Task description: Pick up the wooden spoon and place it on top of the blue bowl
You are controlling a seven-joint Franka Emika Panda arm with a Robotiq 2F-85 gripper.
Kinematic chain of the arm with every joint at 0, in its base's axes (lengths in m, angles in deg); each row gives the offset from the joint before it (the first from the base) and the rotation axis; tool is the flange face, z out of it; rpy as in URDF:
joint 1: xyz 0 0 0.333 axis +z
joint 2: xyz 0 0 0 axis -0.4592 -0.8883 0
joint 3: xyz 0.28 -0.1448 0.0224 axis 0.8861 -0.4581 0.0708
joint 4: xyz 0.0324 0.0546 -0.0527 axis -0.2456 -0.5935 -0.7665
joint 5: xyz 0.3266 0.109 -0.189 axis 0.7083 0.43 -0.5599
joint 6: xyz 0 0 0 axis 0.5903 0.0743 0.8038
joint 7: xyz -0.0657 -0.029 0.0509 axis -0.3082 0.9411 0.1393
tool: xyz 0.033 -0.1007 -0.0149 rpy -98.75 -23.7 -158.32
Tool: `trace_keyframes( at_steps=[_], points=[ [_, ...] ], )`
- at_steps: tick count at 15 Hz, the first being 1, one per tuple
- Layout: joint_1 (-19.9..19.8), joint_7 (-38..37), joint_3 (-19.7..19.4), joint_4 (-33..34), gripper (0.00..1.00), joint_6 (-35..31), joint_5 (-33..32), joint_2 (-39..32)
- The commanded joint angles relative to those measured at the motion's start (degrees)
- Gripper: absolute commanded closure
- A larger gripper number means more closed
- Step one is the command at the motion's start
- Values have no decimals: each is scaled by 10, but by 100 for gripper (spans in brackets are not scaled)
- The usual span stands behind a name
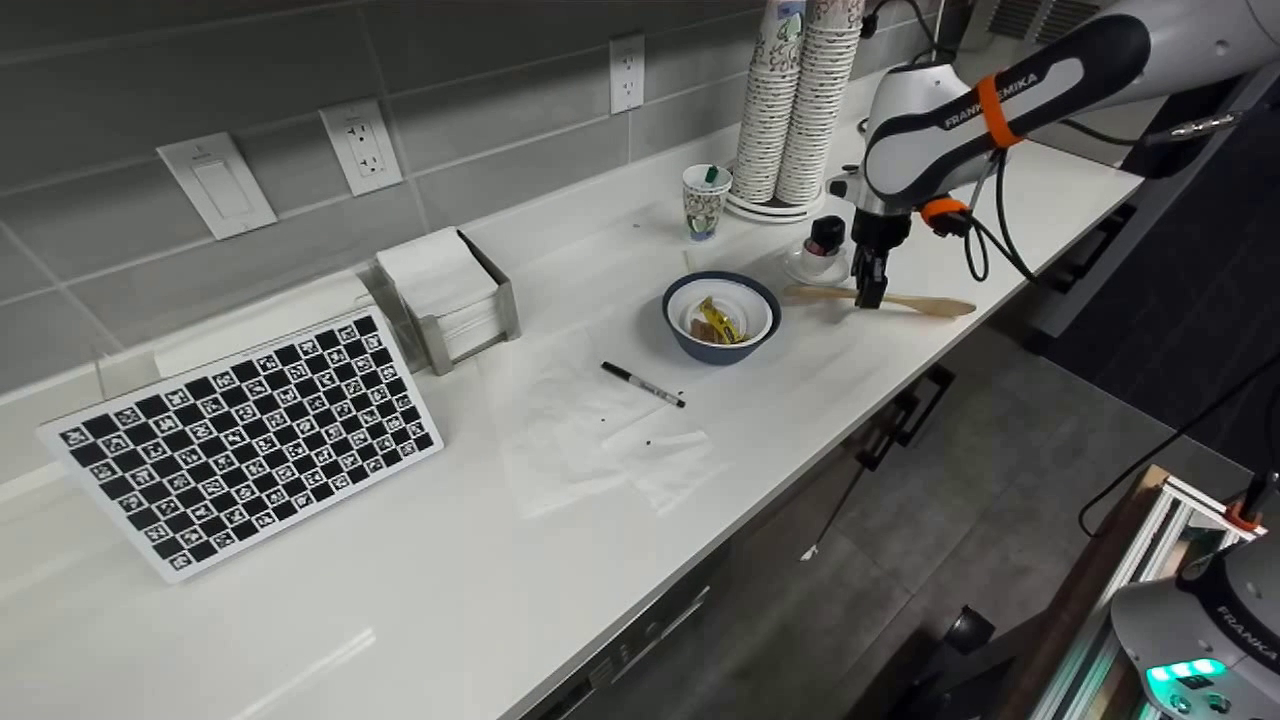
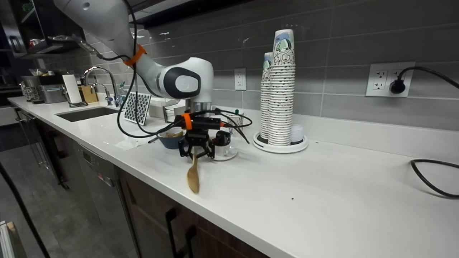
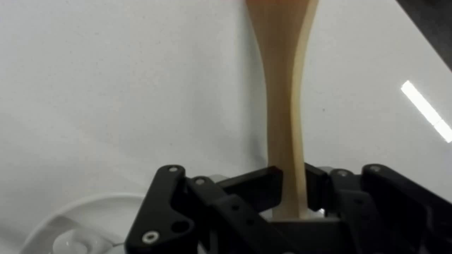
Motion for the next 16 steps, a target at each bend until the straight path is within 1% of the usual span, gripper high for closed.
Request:
trace_keyframes(
  at_steps=[1,2,5,11,12,14,16],
  points=[
    [15,14,3,-40,100,3,-15,72],
    [19,20,5,-40,100,12,-14,87],
    [50,11,10,-33,100,32,-45,123],
    [128,3,47,31,100,80,-102,127],
    [141,-3,53,45,100,90,-119,125],
    [168,-25,65,76,100,118,-174,114],
    [196,-63,77,104,100,134,-242,98]
  ],
)
